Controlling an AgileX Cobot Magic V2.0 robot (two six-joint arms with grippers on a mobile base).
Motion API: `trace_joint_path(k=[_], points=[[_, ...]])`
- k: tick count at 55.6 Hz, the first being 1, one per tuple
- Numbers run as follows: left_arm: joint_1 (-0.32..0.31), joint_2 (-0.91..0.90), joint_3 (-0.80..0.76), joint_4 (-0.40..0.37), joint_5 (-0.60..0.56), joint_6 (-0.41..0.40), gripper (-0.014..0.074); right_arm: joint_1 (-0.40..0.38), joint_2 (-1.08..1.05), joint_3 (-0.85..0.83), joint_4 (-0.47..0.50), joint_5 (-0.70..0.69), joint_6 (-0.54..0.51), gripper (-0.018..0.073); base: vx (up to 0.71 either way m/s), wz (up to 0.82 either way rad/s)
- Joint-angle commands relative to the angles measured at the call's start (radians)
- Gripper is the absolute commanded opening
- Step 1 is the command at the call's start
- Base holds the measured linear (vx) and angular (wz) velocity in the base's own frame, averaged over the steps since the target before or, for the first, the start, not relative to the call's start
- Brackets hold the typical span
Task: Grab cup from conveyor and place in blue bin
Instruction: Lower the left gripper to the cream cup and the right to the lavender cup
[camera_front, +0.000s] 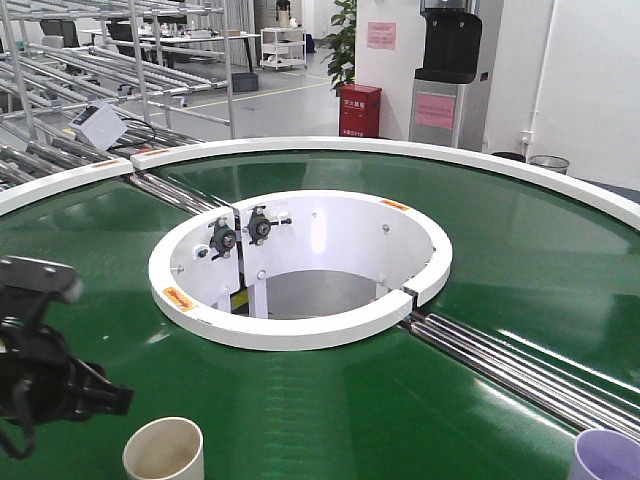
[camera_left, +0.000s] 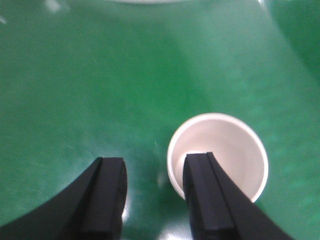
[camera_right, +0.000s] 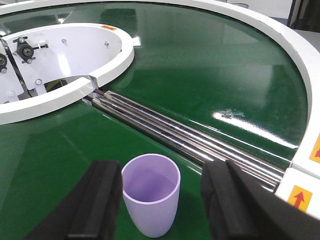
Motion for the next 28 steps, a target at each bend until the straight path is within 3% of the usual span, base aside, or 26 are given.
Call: trace_joint_path(k=[1,28], points=[[-0.008,0.041,-0.079,-0.031,0.003,0.037,0.0419,-0.008,0.010,-0.034,-0.019,-0.078,-0.002,0.0436,0.00,0.00],[-0.008,0.241,-0.149,-0.038,0.022,0.037,0.0419,-0.008,0.010,-0.034,-0.050,-0.058,-0.002,0.0436,0.00,0.00]])
